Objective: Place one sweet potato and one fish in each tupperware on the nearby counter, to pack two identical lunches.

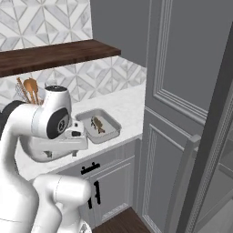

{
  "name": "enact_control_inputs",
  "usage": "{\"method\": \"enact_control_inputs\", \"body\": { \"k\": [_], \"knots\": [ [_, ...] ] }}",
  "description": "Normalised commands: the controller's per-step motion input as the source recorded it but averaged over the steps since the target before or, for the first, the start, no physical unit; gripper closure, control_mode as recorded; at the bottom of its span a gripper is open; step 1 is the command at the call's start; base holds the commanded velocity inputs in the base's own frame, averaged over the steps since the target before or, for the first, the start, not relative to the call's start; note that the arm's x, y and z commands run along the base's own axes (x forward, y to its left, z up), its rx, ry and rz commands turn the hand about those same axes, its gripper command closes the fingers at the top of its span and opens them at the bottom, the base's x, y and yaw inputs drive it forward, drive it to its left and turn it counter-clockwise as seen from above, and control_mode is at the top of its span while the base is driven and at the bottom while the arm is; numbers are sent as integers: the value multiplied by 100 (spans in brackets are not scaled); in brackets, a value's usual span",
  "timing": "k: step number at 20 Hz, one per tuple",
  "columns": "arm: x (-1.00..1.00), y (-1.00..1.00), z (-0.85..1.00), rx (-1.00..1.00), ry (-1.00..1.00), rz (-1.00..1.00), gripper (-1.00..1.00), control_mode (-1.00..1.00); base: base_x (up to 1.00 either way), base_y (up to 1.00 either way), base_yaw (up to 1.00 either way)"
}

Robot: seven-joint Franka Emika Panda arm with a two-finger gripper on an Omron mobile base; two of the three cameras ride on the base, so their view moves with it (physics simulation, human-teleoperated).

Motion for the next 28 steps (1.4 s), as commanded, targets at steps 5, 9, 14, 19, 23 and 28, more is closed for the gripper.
{"method": "enact_control_inputs", "body": {
  "k": [5, 9, 14, 19, 23, 28],
  "knots": [
    [-42, -9, 15, 0, 0, -7, -100, -100, 0, 0, 0],
    [0, 0, 0, 0, 0, 0, -100, -100, 0, 0, 0],
    [0, 0, 0, 0, 0, 0, -100, -100, 0, 0, 0],
    [0, 0, 0, 0, 0, 0, -100, 100, -86, 4, -2],
    [0, 0, 0, 0, 0, 0, -100, 100, -100, 11, -9],
    [0, 0, 0, 0, 0, 0, -100, 100, -98, -13, -34]
  ]
}}
